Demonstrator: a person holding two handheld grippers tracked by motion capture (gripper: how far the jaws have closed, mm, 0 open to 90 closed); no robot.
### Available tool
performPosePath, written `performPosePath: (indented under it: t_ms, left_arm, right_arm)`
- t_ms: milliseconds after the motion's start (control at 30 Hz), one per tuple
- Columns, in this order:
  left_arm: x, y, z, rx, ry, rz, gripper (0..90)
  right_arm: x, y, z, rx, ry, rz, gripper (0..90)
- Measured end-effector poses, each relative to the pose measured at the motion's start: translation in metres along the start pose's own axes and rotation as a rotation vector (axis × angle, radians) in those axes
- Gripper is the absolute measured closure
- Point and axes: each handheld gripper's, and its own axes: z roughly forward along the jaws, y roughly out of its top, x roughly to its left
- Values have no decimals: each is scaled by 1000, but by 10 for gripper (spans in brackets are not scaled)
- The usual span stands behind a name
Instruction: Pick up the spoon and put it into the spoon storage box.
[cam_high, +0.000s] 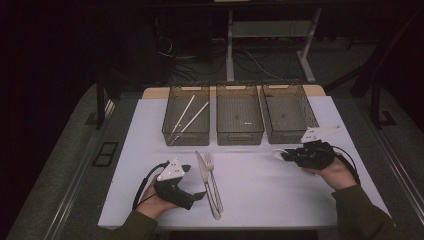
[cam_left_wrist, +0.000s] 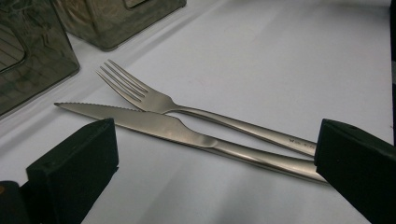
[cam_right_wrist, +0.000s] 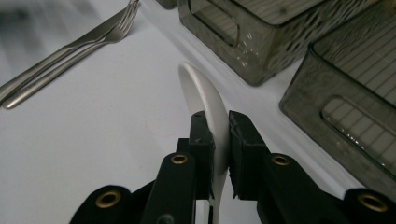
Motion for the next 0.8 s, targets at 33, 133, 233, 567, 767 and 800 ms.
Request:
performPosePath:
  t_ms: [33, 133, 233, 567, 767, 800]
  left_arm:
    - [0, 0, 0, 0, 0, 0, 0]
    - [0, 0, 0, -2, 0, -1, 0]
    - [-1, 0, 0, -8, 1, -3, 0]
    - [-1, 0, 0, -9, -11, 4, 0]
    - [-1, 1, 0, -9, -10, 3, 0]
    - [-1, 1, 0, -8, -10, 4, 0]
  right_arm:
    - [0, 2, 1, -3, -1, 2, 804]
    - [1, 9, 5, -6, -1, -2, 804]
    - [2, 16, 10, 2, -8, -20, 804]
    - [0, 45, 20, -5, -9, -33, 804]
    - [-4, 63, 24, -12, -9, -32, 803]
    - [-5, 67, 25, -10, -10, -32, 803]
